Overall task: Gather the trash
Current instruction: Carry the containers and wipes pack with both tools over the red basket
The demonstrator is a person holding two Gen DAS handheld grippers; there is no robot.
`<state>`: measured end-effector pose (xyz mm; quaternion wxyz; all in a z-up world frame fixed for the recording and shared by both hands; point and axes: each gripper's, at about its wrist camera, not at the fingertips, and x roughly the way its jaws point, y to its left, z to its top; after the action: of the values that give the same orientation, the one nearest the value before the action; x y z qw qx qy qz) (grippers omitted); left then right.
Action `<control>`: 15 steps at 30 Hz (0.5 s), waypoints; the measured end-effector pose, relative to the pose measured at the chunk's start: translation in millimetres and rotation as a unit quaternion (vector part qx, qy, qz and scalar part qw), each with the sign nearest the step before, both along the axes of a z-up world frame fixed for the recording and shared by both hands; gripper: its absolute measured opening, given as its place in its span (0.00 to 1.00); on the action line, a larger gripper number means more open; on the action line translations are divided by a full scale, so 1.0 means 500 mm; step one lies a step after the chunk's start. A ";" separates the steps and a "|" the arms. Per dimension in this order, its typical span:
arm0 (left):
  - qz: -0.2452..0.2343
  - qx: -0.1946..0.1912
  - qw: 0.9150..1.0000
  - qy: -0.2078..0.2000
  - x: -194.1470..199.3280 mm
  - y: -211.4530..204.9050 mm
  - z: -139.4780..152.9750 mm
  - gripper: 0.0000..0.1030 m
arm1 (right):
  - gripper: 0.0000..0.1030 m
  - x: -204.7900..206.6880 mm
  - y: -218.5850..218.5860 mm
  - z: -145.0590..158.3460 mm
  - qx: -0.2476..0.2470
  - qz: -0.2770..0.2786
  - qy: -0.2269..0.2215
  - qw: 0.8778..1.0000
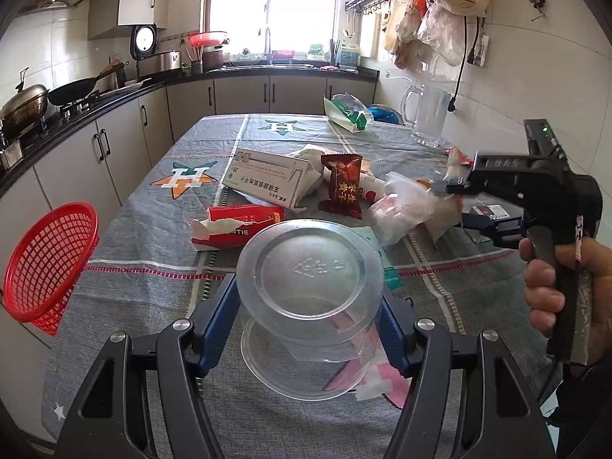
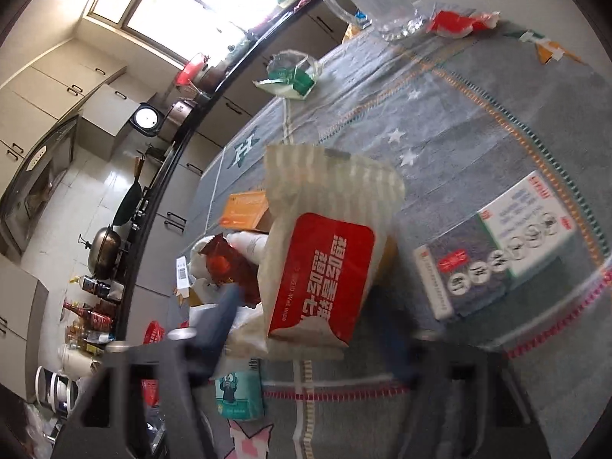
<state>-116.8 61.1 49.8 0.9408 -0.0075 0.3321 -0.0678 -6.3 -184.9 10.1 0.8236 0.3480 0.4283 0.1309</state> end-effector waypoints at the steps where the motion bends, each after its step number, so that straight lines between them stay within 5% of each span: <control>1: 0.001 0.000 1.000 0.000 -0.001 0.001 0.001 0.64 | 0.51 -0.003 0.003 -0.003 0.005 -0.001 -0.003 1.000; 15: 0.019 0.001 1.000 -0.008 0.004 0.019 0.013 0.64 | 0.46 -0.128 0.015 0.068 -0.073 -0.007 -0.119 0.990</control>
<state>-114.9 70.5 56.2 0.9445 -0.0126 0.3245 -0.0493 -70.3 -177.4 44.1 0.8928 0.2717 0.3334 0.1340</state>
